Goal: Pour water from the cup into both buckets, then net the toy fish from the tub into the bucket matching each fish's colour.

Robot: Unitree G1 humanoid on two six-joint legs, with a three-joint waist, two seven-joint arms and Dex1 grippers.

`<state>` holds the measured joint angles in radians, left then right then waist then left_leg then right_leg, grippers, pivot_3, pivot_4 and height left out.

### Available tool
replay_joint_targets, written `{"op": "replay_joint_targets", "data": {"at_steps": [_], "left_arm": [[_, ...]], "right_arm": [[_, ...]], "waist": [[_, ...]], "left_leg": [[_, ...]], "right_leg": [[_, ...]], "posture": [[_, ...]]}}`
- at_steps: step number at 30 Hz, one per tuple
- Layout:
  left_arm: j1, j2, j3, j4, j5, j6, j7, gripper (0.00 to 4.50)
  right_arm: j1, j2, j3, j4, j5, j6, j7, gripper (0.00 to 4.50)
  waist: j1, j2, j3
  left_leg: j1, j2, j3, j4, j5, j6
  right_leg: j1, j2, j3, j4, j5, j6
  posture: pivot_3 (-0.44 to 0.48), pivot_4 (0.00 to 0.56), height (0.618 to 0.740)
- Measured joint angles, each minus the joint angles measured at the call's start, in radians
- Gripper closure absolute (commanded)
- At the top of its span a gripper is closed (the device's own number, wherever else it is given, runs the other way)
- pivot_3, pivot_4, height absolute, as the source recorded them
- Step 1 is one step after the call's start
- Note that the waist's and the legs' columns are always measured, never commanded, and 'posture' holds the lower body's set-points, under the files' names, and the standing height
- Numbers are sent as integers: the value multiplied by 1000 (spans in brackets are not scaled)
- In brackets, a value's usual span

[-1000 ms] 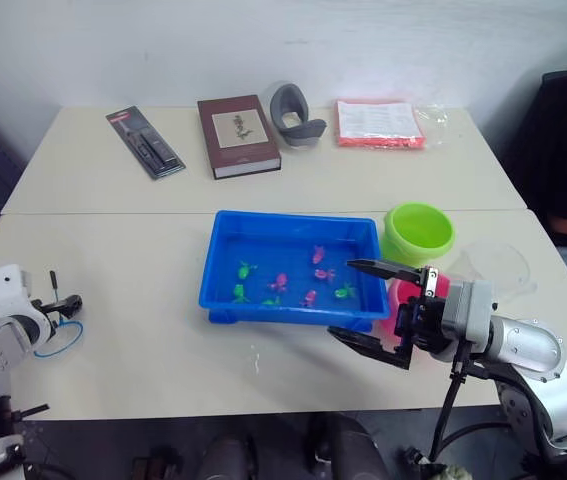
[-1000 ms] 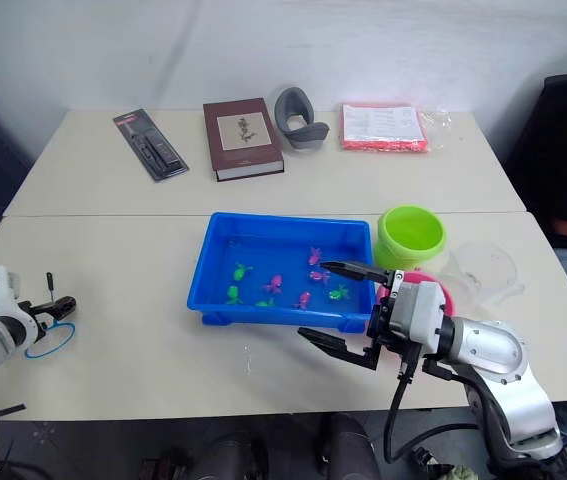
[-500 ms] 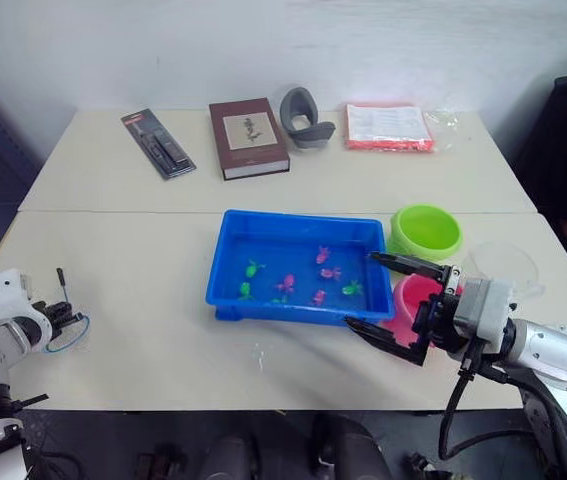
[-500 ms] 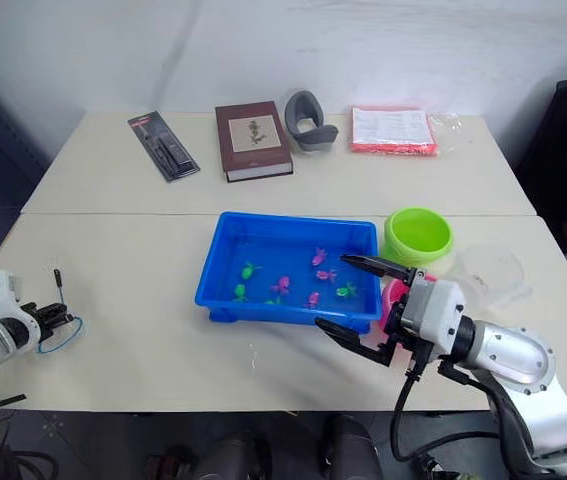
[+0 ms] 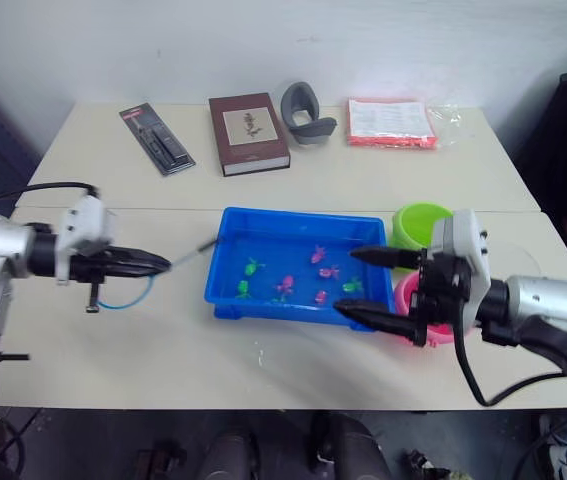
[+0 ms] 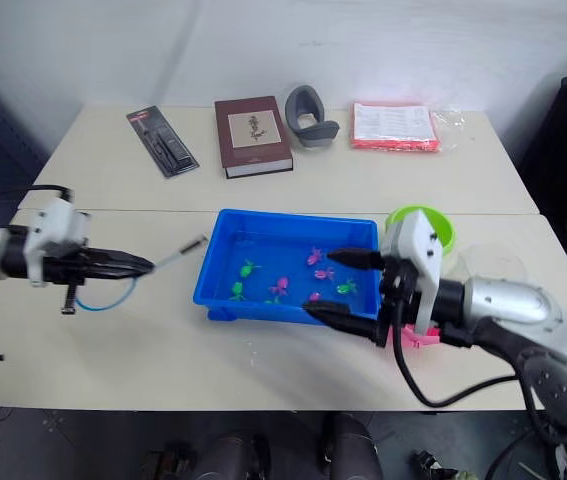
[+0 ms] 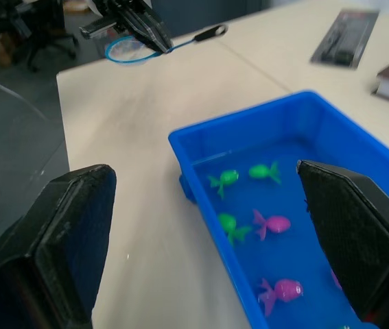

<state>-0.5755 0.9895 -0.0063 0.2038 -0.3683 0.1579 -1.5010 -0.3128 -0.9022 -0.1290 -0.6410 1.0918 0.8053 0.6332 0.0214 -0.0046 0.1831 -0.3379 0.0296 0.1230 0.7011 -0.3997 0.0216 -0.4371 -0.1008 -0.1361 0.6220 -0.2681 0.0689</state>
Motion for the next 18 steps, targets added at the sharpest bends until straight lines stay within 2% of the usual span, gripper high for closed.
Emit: {"op": "replay_joint_targets", "data": {"at_steps": [4,7,10,18], "left_arm": [[-178,-66,-177,-47,71,23,-1,4487],[-212,-99,-247,-49,84,44,-1,4487],[-277,-174,-332,-67,85,82,-1,4487],[-304,-246,-398,-110,88,165,-1,4487]], "right_arm": [[-88,-7,52,26,48,101,-11,0],[-128,16,92,30,49,136,-24,0],[-207,66,168,54,74,212,-59,0],[-273,168,220,116,109,362,-168,0]], "waist": [[1,0,0],[-8,-1,0],[-8,-1,0],[-6,-1,0]], "left_leg": [[-2,0,1,0,0,1],[-4,0,3,0,-1,2],[-9,0,0,4,0,3],[-17,1,-5,14,0,3]], "right_leg": [[-2,0,1,-1,1,1],[-5,0,2,-1,1,2],[-8,1,0,0,1,3],[-10,1,-1,2,2,3]], "posture": [[0,150,740],[0,150,740],[0,150,740],[0,150,740]]}}
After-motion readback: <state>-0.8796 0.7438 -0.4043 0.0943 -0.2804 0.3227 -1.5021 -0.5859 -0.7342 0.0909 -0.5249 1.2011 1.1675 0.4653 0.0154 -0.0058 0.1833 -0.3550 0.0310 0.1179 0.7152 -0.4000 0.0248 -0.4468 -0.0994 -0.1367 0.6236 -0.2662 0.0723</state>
